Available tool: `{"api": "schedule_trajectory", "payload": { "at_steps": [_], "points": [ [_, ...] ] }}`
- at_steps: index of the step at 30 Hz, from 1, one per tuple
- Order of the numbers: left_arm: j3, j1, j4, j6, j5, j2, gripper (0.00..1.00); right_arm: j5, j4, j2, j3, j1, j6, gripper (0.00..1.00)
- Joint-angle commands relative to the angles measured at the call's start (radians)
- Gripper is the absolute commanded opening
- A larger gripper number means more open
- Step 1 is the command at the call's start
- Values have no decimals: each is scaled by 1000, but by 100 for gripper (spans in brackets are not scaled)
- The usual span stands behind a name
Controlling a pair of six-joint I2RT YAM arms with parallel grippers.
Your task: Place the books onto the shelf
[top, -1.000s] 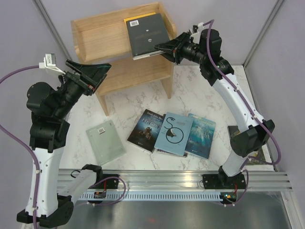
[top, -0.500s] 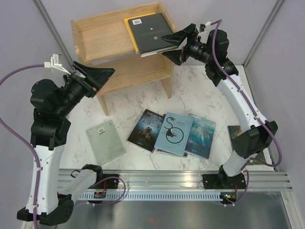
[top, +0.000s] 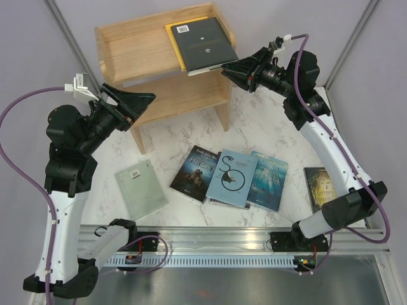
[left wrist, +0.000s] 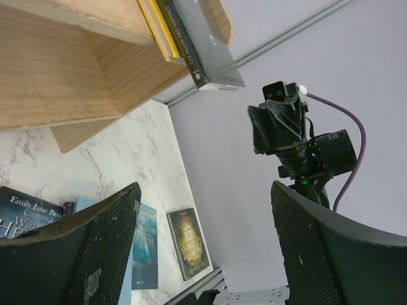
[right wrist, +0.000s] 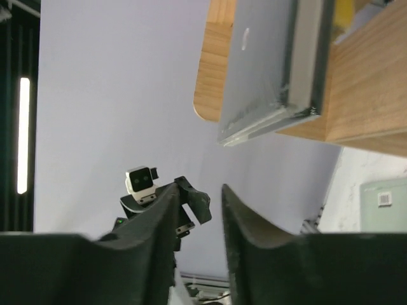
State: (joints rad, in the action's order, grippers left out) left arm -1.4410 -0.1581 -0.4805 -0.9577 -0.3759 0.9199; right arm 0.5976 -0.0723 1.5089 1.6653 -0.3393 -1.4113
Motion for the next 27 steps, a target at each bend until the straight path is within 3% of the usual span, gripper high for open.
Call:
{"api": "schedule_trajectory", "payload": {
  "at_steps": [1,3,14,27],
  "points": [
    [22,6,33,30,-20,-13,85,22,42,-7,19,0,9,31],
    [36,6,33,30,-17,-29,85,25,42,5,30,-1,9,18],
    [40,6,11,51,12,-56,85,31,63,96,68,-10,-3,11],
    [14,8,-33,109,40,-43,86,30,146,257,220,-15,-52,10]
  ]
}}
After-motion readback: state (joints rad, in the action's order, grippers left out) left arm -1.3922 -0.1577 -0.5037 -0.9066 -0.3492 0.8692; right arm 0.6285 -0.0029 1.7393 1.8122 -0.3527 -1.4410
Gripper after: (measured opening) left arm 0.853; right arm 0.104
